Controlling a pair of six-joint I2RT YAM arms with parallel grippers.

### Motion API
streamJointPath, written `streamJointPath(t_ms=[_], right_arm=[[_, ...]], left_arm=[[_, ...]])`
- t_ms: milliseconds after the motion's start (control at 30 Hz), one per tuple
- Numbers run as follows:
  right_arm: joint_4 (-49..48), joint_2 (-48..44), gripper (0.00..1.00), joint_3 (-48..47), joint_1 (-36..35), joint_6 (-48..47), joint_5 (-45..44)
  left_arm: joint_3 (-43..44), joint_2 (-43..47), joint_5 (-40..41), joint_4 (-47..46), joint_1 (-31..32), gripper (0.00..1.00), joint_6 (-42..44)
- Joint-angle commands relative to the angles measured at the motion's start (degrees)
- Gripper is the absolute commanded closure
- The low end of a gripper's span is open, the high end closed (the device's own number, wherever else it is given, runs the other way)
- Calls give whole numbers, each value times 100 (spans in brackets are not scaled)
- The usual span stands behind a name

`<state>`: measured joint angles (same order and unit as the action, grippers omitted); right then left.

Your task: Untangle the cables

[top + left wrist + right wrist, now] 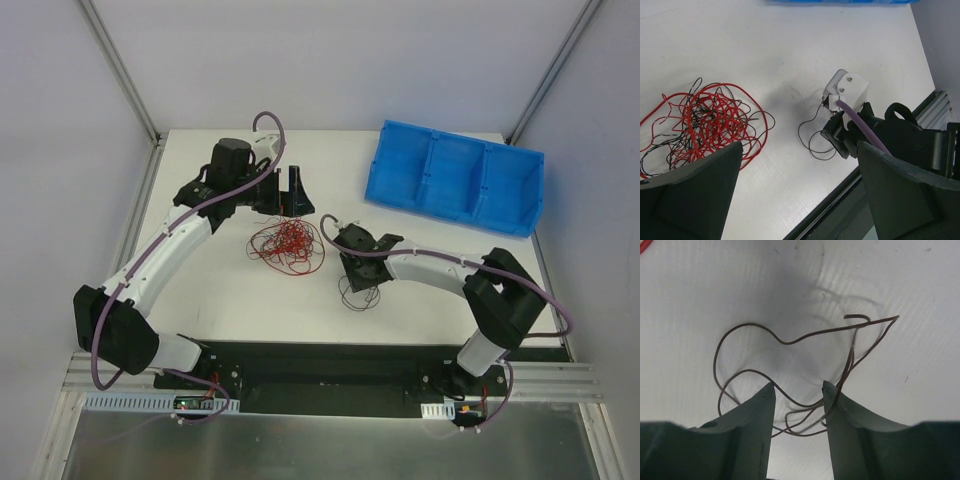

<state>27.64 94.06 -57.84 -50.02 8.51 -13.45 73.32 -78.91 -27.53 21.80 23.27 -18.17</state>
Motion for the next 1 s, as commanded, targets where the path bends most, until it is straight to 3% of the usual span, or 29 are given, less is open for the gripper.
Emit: streamJointPath(t_ms=[0,133,267,533,733,967], right_arm=[[-127,174,65,36,1,124,-536],[-162,-62,100,89,-17,63,-675],[-145,-703,100,10,141,-78,-852],[-109,-1522,100,-1043,1291,-595,-518],[-469,-962,100,-2256,2179,-816,-264],[-1532,461,100,-3179,3172,-658,1105]], left_arm=[[-54,280,274,-124,-6,4,103],[-72,385,432,-124,-24,4,86],[-151,561,809,-124,-59,2,-28],[-406,948,1180,-317,-200,1,-292],[-415,939,1048,-352,-226,1,-301],[-432,904,916,-387,-226,1,-310]])
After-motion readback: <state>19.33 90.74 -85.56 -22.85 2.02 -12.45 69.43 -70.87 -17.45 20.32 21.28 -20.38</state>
